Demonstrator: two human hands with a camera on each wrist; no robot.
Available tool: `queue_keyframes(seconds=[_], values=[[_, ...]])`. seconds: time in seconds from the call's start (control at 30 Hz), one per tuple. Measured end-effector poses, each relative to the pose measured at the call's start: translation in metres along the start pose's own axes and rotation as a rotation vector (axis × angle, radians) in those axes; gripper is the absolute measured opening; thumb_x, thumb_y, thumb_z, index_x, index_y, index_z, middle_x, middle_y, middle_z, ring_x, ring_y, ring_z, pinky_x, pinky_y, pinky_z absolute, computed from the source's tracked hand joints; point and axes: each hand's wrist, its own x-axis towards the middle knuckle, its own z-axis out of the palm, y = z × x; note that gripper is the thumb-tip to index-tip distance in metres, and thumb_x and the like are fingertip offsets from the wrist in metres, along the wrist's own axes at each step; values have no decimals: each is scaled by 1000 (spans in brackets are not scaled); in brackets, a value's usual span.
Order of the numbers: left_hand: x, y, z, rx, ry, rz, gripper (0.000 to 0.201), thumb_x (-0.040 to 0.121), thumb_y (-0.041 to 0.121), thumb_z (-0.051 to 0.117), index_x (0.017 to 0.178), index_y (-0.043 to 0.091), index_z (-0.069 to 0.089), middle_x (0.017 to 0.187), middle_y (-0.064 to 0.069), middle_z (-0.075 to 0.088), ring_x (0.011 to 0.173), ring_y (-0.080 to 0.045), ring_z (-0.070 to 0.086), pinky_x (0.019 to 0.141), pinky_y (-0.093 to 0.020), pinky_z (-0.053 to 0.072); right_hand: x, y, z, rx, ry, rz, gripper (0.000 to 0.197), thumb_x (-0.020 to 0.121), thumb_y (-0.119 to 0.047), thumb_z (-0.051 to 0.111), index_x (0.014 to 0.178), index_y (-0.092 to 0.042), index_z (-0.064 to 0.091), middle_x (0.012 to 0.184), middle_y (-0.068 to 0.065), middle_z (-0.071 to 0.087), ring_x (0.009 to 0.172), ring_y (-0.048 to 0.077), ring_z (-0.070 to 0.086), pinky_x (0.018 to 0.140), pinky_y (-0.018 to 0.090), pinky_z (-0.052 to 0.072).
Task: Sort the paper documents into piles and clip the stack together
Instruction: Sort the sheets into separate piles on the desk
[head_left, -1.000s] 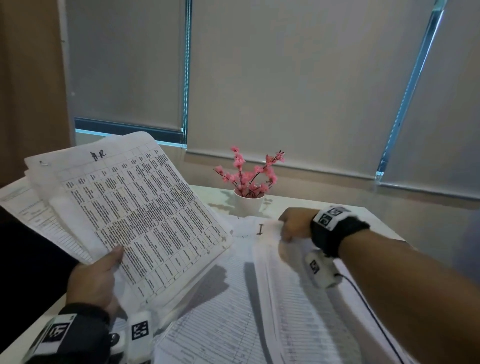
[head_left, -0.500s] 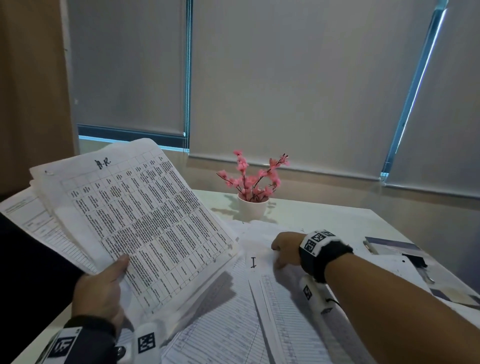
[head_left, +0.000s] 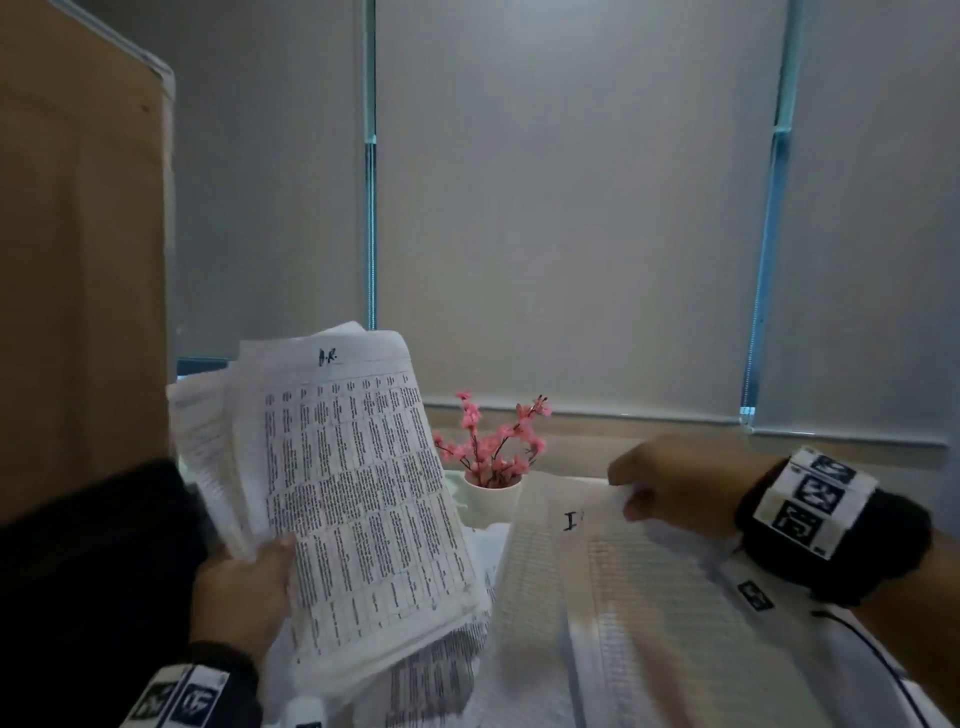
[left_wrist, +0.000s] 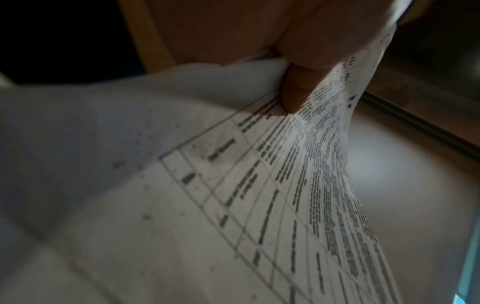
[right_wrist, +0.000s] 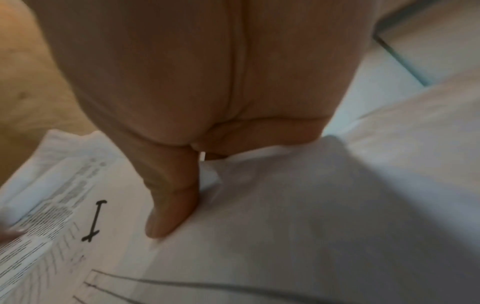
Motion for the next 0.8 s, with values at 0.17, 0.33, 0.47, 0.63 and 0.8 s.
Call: queue_keyframes(seconds=[0.17, 0.33, 0.47, 0.63, 0.8], values=[[1, 49, 18, 47, -122, 179, 26, 90, 24, 72, 104, 2, 71, 105, -14, 71, 103, -36, 67, 97, -47, 52, -31, 9, -50, -104, 125, -49, 11, 87, -37, 61, 84, -33, 52, 85, -9, 63, 81, 16, 62, 76, 34, 54], [-35, 73, 49, 66, -417, 215, 16, 92, 3, 67, 81, 11, 73, 71, -6, 76, 81, -32, 69, 72, -37, 53, -39, -2, -77, -144, 370, -145, 14, 95, -37, 54, 101, -25, 60, 118, -4, 56, 104, 21, 58, 77, 28, 43], [-71, 83, 66, 85, -618, 265, 21, 63, 38, 74, 71, 19, 80, 71, -3, 78, 67, -14, 72, 65, -34, 56, -35, -1, -78, -126, 587, -188, 28, 95, -34, 55, 117, -17, 60, 151, 7, 39, 129, 31, 47, 102, 42, 40], [-102, 83, 73, 18, -768, 238, 26, 59, 48, 88, 73, 27, 82, 81, -5, 80, 78, -17, 76, 80, -44, 60, -29, 8, -71, -55, 630, -214, 33, 96, -36, 53, 125, -22, 58, 108, 2, 60, 94, 22, 57, 82, 31, 41], [-101, 84, 70, -122, -729, 87, 40, 79, 56, 72, 88, 18, 83, 97, -11, 79, 91, -29, 76, 90, -49, 55, -24, 12, -55, -117, 698, -252, 25, 94, -35, 52, 106, -16, 63, 87, 1, 59, 72, 23, 57, 62, 31, 44]])
